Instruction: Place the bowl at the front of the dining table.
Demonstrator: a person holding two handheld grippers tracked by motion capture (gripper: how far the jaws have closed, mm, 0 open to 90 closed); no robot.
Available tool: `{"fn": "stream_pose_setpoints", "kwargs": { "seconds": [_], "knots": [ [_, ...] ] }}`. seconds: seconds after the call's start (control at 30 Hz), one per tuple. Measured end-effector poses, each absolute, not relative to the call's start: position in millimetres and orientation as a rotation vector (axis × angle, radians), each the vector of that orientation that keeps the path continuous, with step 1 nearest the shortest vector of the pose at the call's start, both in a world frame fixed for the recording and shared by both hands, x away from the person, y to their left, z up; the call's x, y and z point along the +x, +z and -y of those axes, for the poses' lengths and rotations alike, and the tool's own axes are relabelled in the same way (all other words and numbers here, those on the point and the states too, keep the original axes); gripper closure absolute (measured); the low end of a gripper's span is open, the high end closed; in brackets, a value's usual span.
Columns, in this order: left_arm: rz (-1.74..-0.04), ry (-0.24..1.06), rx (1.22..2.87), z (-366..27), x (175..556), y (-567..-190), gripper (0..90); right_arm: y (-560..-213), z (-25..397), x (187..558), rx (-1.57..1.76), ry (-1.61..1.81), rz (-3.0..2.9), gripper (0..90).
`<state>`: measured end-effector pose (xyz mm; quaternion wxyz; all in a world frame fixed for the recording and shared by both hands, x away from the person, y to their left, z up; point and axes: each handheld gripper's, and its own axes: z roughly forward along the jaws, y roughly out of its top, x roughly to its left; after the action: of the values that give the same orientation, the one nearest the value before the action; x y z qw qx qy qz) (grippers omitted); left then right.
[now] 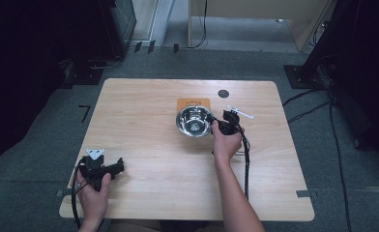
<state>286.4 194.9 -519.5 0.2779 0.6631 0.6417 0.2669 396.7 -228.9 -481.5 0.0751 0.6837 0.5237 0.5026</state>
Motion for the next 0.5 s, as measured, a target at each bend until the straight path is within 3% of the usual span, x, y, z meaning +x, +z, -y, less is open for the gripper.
{"fn": "stream_pose_setpoints", "kwargs": {
  "seconds": [0.5],
  "knots": [
    [-1.720, 0.717, 1.783, -193.7, 287.7, -519.6, 0.3, -495.0, 227.3, 415.0, 2.121, 1.461, -1.428, 84.6]
  ]
}}
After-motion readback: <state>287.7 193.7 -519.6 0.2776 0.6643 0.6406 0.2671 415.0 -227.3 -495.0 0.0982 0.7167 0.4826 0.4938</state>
